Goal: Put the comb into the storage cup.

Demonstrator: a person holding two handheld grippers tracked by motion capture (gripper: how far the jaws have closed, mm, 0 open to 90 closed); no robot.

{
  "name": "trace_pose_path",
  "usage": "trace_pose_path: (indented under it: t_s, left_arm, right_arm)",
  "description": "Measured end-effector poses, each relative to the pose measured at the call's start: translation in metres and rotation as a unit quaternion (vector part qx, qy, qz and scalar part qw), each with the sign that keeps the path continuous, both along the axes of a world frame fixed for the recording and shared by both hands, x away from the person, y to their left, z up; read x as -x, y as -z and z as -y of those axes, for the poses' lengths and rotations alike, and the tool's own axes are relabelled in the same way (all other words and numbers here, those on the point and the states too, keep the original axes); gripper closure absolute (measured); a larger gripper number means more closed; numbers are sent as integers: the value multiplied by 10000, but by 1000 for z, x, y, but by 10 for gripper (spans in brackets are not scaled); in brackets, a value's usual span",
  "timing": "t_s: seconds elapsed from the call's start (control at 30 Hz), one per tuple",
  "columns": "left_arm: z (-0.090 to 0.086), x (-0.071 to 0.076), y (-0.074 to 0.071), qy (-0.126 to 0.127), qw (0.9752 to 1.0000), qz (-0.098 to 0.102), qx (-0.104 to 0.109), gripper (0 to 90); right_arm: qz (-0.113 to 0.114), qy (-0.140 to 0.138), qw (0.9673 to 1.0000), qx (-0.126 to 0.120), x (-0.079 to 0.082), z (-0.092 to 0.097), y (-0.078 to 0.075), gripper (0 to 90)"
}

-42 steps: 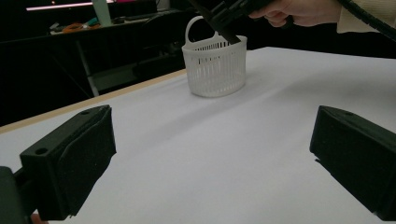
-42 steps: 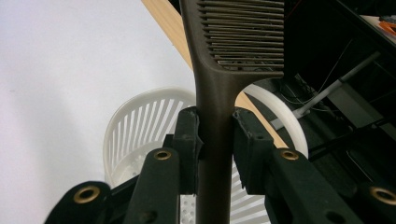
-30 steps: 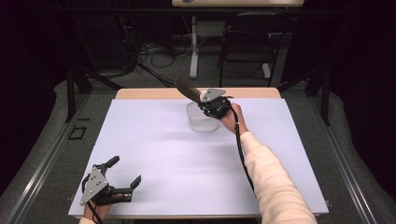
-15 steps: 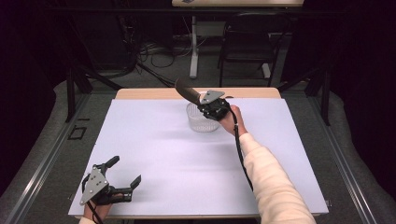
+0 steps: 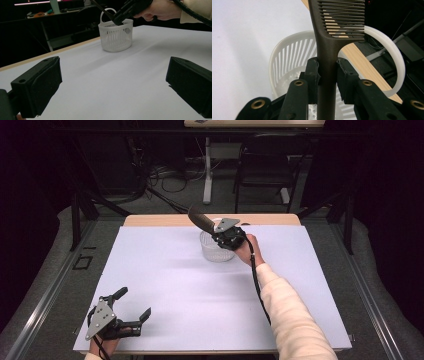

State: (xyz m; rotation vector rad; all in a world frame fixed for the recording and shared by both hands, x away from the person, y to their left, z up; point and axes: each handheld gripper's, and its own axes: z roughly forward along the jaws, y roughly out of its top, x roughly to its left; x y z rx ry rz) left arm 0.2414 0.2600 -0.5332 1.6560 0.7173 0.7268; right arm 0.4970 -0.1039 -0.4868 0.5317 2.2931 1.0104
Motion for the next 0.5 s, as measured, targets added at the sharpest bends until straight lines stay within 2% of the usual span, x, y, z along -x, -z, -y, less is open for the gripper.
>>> trace_pose_path:
  t_s: [0.5]
  left_arm:
    - [0,0,0,1,10000,-2,2,3]
  right_arm:
    - [-80,-6,10000,58,-1,-2,4,720]
